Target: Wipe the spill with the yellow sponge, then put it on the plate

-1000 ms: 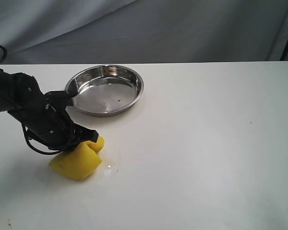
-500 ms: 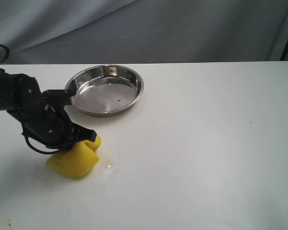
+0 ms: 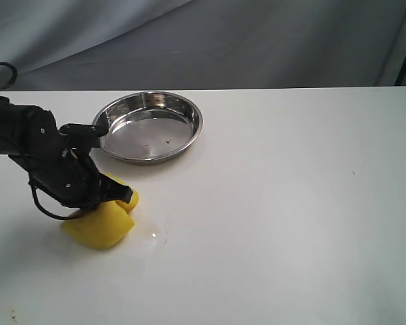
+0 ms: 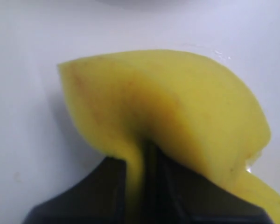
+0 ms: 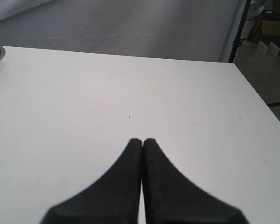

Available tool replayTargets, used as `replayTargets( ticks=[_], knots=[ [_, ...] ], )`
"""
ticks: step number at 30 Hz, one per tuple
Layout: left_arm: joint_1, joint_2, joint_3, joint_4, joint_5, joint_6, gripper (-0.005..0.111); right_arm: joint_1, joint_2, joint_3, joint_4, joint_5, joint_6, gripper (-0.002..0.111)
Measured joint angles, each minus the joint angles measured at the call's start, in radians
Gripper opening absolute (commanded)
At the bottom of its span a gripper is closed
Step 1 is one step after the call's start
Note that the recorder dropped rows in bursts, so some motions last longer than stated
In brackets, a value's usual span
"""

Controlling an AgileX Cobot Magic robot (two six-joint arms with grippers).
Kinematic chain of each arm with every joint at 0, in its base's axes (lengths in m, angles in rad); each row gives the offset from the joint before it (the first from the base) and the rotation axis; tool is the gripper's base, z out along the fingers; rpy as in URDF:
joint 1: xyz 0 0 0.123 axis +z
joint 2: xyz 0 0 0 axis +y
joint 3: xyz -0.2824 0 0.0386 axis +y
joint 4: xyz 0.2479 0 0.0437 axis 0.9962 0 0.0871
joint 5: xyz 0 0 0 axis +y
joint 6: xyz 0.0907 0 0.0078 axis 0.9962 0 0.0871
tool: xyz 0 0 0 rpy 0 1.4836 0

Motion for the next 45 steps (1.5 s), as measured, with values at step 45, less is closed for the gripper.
replayTargets(
  ticks=[45],
  knots=[
    [0.041, 0.013, -0.003, -0.597, 0.062, 0.838, 0.0, 0.0, 0.0, 0.0, 0.0, 0.0, 0.0, 0.0]
  ],
)
